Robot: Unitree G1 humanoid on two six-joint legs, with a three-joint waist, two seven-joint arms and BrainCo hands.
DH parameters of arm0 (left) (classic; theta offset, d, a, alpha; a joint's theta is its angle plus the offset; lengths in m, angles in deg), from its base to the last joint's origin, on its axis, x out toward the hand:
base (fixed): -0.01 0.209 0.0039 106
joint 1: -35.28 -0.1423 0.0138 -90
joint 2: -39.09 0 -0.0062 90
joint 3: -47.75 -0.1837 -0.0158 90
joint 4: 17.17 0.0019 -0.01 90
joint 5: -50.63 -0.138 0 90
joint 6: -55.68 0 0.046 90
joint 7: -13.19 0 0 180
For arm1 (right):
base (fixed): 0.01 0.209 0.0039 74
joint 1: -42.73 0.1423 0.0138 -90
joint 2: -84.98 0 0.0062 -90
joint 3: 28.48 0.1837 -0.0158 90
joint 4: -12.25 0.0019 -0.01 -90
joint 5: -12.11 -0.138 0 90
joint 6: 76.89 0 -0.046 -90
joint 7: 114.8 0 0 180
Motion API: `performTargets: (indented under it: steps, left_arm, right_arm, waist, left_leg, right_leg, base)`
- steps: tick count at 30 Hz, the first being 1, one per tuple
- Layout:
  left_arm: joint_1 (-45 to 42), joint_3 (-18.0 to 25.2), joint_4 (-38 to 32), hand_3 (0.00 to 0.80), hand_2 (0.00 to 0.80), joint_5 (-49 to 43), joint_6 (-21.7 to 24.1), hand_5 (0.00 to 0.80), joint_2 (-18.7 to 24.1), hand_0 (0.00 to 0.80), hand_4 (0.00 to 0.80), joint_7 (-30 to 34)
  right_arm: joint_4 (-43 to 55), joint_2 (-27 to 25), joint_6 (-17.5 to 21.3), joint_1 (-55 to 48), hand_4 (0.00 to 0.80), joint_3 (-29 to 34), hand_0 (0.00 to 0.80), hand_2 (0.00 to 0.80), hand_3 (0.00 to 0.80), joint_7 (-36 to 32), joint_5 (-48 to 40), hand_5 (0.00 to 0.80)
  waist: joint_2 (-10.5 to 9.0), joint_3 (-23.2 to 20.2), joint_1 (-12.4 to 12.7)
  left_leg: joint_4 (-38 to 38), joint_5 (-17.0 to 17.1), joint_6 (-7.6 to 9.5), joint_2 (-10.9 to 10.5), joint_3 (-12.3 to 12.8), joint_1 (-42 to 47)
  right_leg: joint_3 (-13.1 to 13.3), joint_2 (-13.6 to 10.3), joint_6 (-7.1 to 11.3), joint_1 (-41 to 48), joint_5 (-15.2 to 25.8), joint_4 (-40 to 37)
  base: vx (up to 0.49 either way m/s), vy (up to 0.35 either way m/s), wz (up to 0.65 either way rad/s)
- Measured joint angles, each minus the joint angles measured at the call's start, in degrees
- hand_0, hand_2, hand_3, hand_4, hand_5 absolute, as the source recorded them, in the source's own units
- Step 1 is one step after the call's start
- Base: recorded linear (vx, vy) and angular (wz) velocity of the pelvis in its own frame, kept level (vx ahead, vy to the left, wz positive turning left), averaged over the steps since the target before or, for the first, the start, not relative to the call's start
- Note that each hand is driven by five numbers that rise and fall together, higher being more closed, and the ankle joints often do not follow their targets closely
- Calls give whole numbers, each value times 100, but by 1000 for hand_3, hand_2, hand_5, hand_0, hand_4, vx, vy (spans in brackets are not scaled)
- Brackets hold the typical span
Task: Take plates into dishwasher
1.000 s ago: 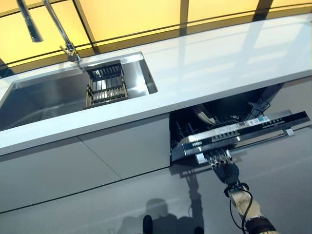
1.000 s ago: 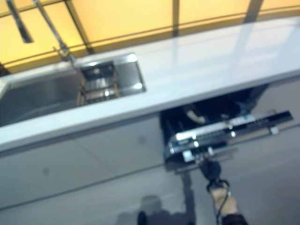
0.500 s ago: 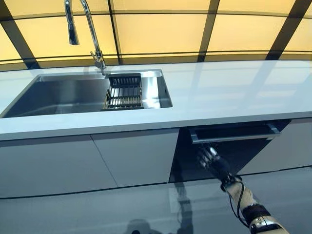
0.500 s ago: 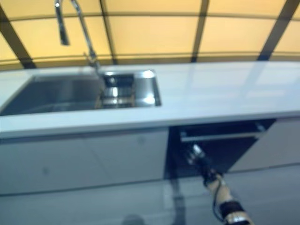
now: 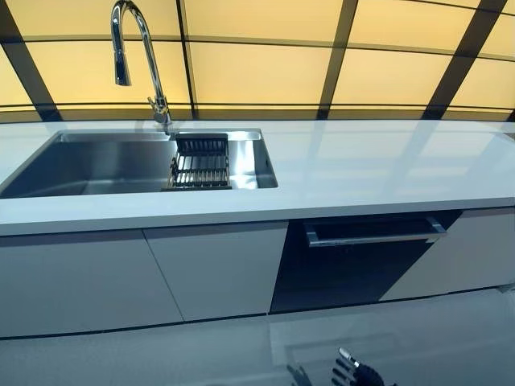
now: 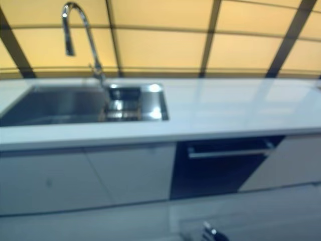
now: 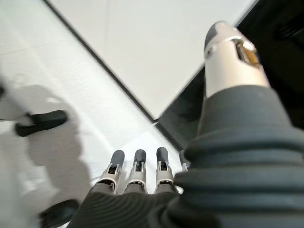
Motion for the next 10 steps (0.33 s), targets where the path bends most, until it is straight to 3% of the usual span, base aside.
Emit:
performTargets:
  steps: [10]
  left_arm:
    - [-23, -42, 139, 0, 0, 1, -55, 0, -251, 0, 0, -54]
  right_arm:
    - [-219, 186, -135, -264, 0, -115, 0, 0, 0, 351, 124, 0]
  waist:
    - [178, -206, -133]
  left_leg:
    - [-3, -4, 0, 21, 45, 44]
  right_leg:
    - [43, 8, 0, 12, -1, -1]
  base:
    - [-2, 27, -2]
